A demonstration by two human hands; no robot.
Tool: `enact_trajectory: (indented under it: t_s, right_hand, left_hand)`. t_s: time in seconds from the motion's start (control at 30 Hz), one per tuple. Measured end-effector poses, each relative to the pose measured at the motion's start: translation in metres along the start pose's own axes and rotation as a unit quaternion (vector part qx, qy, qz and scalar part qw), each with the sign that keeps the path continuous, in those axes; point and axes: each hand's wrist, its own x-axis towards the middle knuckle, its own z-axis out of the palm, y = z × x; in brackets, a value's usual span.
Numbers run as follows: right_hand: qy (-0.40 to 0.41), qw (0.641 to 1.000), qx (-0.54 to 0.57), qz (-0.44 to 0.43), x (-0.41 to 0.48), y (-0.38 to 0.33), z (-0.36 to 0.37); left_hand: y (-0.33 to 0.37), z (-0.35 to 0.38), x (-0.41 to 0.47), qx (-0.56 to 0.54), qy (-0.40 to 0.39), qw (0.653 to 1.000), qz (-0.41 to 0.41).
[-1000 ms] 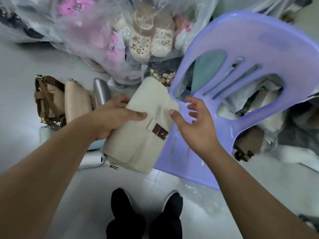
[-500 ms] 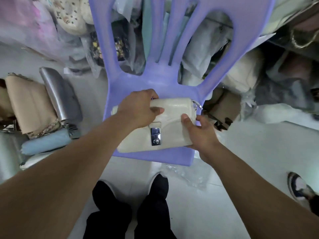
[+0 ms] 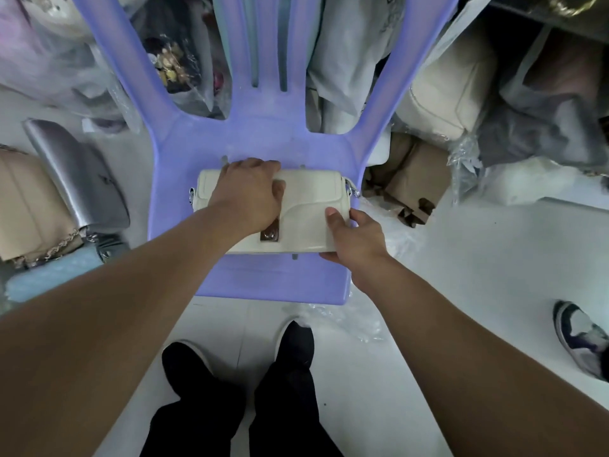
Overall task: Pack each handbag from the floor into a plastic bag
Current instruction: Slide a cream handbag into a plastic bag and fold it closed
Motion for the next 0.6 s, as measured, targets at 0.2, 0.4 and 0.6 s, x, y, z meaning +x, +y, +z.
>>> enact_trajectory:
  t_s: [0.2,0.4,0.6]
  right_hand:
    - [-0.001,1.000,0.008,-0.015,-0.001,0.014,-0.016]
    - [0.114,0.993,-0.001,-0.025,0.011,0.066,-0.073]
    - [0.072,0.994,-0.076,0.036,0.059,0.159,-0.093]
  left_hand:
    - [0.020,-0.007,-0.015,-0.055,0.040,0.998,0.010]
    - [0.103,-0.007,-0.062,-0.169,0.147,0.961,0.163]
    - [0.147,0.071,-0.128,-0.306,-0.011,0.926,0.221]
